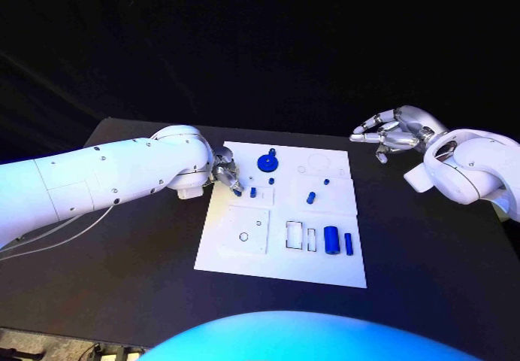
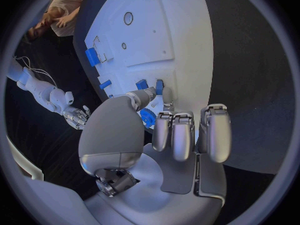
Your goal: Assemble the parts on the task board
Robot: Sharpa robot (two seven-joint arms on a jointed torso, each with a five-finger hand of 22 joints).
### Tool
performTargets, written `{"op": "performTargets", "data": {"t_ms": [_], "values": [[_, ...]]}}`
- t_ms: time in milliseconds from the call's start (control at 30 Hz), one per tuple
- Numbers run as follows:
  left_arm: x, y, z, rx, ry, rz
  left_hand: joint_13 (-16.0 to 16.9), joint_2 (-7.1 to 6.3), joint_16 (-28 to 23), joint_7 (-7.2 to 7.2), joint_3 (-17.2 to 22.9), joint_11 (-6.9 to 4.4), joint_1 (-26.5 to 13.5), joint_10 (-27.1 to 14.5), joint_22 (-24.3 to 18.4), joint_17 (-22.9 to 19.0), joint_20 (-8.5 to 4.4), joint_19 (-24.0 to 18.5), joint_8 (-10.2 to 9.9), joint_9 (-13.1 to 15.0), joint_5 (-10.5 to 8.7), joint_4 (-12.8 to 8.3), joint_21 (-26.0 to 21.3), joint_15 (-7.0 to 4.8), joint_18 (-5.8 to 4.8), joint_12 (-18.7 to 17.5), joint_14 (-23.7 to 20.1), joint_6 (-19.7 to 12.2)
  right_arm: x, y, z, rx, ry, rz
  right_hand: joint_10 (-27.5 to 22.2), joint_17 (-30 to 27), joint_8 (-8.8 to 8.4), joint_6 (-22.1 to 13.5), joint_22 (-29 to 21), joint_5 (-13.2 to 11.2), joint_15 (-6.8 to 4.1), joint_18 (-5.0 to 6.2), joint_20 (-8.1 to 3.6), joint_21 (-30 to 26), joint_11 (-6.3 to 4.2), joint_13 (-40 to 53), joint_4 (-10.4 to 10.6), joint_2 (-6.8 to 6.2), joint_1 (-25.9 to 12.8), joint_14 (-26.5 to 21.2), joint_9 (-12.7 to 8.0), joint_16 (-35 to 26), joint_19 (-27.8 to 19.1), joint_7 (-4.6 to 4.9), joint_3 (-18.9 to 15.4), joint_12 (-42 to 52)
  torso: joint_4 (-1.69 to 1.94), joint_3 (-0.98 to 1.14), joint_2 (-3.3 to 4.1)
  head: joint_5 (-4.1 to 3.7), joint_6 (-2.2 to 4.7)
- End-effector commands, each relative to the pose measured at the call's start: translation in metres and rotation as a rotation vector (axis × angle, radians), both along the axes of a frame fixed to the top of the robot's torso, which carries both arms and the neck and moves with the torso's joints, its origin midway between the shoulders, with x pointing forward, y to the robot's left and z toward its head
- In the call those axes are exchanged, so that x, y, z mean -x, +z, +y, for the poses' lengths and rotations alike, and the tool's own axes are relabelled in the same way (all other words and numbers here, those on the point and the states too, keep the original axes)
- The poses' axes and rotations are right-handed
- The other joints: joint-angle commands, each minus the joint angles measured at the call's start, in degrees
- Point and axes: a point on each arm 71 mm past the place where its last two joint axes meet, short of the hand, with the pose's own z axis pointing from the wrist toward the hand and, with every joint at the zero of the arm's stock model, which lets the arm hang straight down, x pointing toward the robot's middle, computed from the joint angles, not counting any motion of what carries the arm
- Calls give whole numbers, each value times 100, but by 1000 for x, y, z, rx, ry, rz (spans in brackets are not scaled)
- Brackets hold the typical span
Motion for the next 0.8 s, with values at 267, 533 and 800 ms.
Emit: {"op": "performTargets", "data": {"t_ms": [267,533,800], "values": [[1,-2,0,-7,-1,18,635,17,14,-392,-198,-57,-40,179,1084,1508,-63,312,47,23,28,56,46,-54,-88,-29,592,413,0,0,0,-1,9,-1,-3,6,31,-56,3,14,12,44,6,-26,10,1,1,54,11,112,7,3,-24,-2,-42,10,-1,-1,0,-2,-6],[1,-2,1,-8,6,17,865,40,14,-439,-358,-95,14,284,1098,1508,-78,323,182,111,29,76,57,-83,-92,91,592,528,0,0,0,-1,8,-1,-3,6,31,-56,3,14,12,44,6,-26,10,1,1,54,11,112,7,3,-24,-2,-42,10,1,1,-1,-5,-9],[0,-2,1,-7,12,16,871,48,14,-447,-441,-104,-6,285,1100,1508,-88,324,209,142,29,129,57,-94,-92,92,592,523,0,0,1,-1,9,-2,-3,6,31,-56,3,14,12,44,6,-26,10,1,1,54,11,112,7,3,-24,-2,-42,10,-2,2,-2,-6,-3]]}}
